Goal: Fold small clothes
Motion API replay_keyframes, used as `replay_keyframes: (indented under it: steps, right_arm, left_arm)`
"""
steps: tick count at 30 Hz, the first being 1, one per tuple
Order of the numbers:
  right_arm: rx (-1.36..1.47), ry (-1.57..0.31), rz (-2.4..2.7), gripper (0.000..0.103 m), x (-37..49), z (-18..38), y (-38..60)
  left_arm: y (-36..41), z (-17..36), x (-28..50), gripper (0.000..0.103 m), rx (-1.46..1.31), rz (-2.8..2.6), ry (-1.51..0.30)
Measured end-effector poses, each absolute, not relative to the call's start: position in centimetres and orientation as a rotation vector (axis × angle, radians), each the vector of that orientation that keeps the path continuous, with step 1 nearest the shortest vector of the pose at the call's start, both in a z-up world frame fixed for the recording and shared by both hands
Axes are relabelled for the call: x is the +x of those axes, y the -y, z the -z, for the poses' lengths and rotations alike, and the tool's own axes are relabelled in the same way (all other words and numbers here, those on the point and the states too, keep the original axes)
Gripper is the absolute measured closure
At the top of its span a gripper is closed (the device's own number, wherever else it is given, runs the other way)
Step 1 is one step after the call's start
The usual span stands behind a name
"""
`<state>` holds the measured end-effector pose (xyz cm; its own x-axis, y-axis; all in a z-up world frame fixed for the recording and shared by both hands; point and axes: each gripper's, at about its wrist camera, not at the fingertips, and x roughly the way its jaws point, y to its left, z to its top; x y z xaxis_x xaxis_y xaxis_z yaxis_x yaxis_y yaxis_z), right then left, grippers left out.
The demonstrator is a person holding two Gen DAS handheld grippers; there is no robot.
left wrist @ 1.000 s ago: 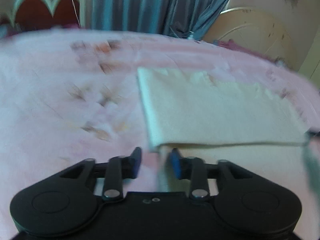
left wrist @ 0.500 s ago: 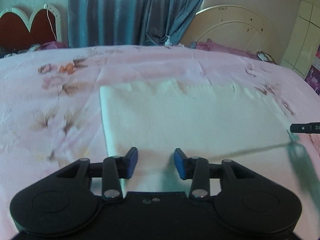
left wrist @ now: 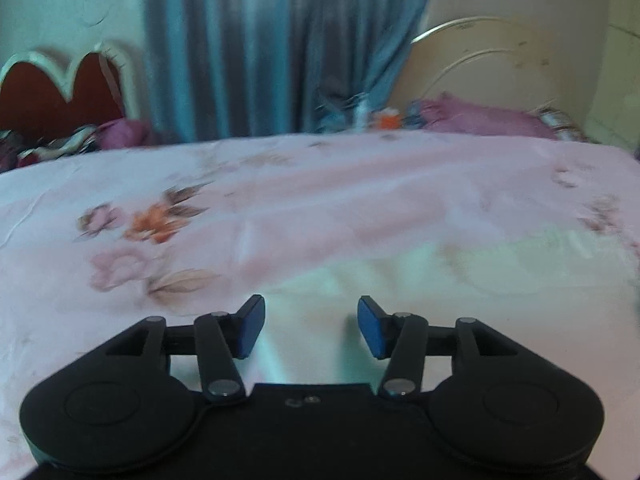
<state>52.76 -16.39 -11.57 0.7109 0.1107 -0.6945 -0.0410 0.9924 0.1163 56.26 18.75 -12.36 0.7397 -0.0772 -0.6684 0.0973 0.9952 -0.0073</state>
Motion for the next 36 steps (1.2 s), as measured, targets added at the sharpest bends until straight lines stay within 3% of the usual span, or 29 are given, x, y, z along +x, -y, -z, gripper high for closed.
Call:
replay_keyframes:
  steps: [8, 12, 19, 25, 27, 28, 29, 32, 33, 36]
  right_arm:
    - [0.016, -0.878, -0.378, 0.099, 54.3, 13.5, 5.2]
    - [-0.013, -0.868, -0.403, 0.100, 54.2, 14.0, 5.4]
    - [-0.003, -0.871, -0.127, 0.100, 52.6, 14.4, 14.7]
    - [-0.026, -0.825, -0.222, 0.099, 50.2, 11.7, 12.0]
    - [-0.021, -0.842, -0.300, 0.089, 49.0, 11.7, 10.0]
    - [-0.042, -0.833, -0.317, 0.065, 48.3, 11.8, 9.0]
    - [-0.057, -0.823, -0.336, 0.050, 48.0, 12.0, 8.4]
    - [-0.060, -0.846, -0.348, 0.052, 47.5, 12.8, 7.9]
    - [-0.041, -0.857, -0.316, 0.066, 47.5, 13.1, 8.8]
    - [-0.007, -0.860, -0.181, 0.076, 47.5, 13.2, 13.1]
  left_arm:
    - [-12.6, 13.4, 54.8, 0.053, -0.054, 0.210, -0.761]
    - [-11.0, 14.5, 53.6, 0.051, 0.057, 0.231, -0.746]
    - [-16.6, 14.6, 50.5, 0.050, 0.051, 0.146, -0.749]
    - [-14.4, 12.4, 48.8, 0.053, 0.045, 0.170, -0.715]
    - [-13.4, 12.5, 48.2, 0.053, 0.045, 0.184, -0.718]
    - [-13.1, 12.9, 48.1, 0.053, 0.037, 0.190, -0.725]
    - [-13.0, 13.2, 48.1, 0.053, 0.028, 0.191, -0.735]
    - [-13.3, 14.0, 47.9, 0.052, 0.022, 0.158, -0.754]
    - [-13.9, 14.1, 47.9, 0.051, 0.017, 0.137, -0.761]
    - [-15.6, 13.8, 47.2, 0.054, 0.002, 0.107, -0.767]
